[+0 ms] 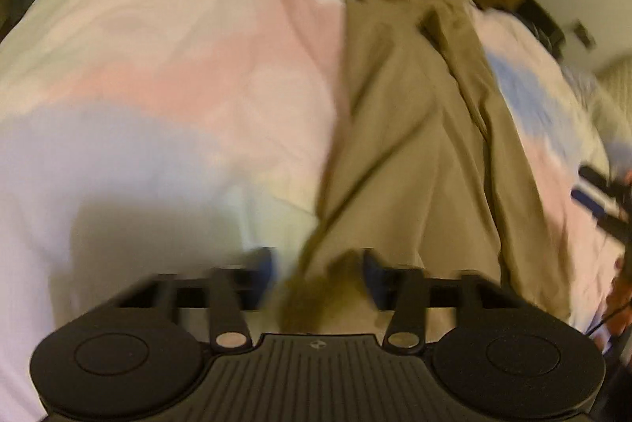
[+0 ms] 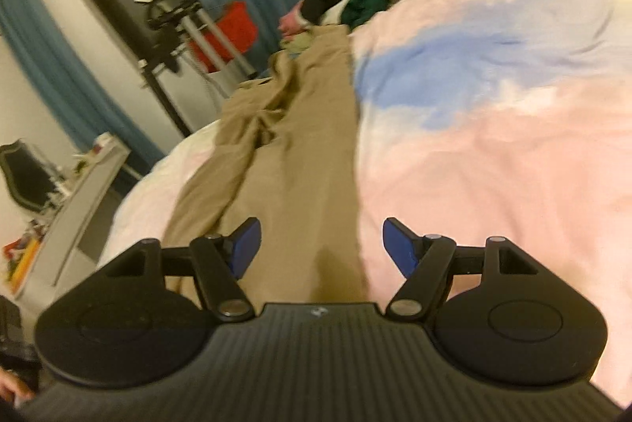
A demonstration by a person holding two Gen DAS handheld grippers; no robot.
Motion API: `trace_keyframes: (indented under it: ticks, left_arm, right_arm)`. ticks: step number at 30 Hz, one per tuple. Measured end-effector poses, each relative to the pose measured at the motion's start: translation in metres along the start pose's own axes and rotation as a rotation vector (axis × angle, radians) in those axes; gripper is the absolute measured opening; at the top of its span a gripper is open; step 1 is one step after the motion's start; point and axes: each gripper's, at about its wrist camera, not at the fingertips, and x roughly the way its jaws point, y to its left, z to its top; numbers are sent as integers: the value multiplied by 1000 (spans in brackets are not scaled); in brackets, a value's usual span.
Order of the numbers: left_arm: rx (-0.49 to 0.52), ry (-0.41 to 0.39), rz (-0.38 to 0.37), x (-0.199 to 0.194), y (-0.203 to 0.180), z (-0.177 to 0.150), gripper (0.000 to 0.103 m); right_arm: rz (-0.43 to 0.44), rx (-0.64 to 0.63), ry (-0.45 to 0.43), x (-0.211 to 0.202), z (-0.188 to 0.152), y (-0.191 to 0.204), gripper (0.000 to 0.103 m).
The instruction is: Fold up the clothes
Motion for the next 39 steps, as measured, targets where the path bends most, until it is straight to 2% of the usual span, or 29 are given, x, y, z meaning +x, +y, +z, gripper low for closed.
trace_keyframes:
  ticks: [4, 9, 12, 18, 21, 24, 25, 26, 27, 29, 31, 34, 36, 39]
  left_arm:
    - [234, -67, 65, -25, -42, -2, 2]
    - [533, -186, 117, -76, -112, -27, 2]
    - [638, -211, 134, -87, -146, -42, 1]
    - [712, -156, 160, -50, -189, -54, 2]
    - [637, -65, 130, -12, -198, -48, 4]
    - [489, 45, 59, 7, -188, -38, 17]
    - [435, 68, 35, 9, -182, -34, 18]
    - [377, 66, 13, 6, -173, -29, 27]
    - [315, 58, -11, 1, -162, -24, 45]
    - [189, 42, -61, -8, -139, -15, 64]
    - [56, 21, -112, -17, -109, -7, 65]
    - [-136, -15, -121, -21, -64, 0, 68]
    - [-256, 3, -126, -17, -39, 2, 68]
    - [-349, 32, -116, -8, -18, 3, 68]
  right_arm:
    - [-37, 27, 3, -3, -6, -10, 71]
    - [-17, 33, 14, -2, -9, -5, 71]
    - [3, 15, 19, 3, -9, 2, 71]
    - [29, 6, 48, 9, -11, 4, 71]
    - [63, 34, 85, 11, -9, -1, 71]
    - [98, 61, 123, 12, -8, -5, 71]
    - [109, 70, 136, 12, -7, -7, 71]
    - [121, 79, 148, 13, -7, -8, 71]
    - [132, 88, 161, 13, -7, -10, 71]
    - [153, 125, 192, 13, -7, -16, 71]
    - [183, 179, 213, 12, -9, -24, 71]
    - [215, 270, 250, 11, -12, -37, 70]
    - [199, 284, 270, 11, -16, -41, 66]
    - [168, 327, 300, 11, -25, -50, 65]
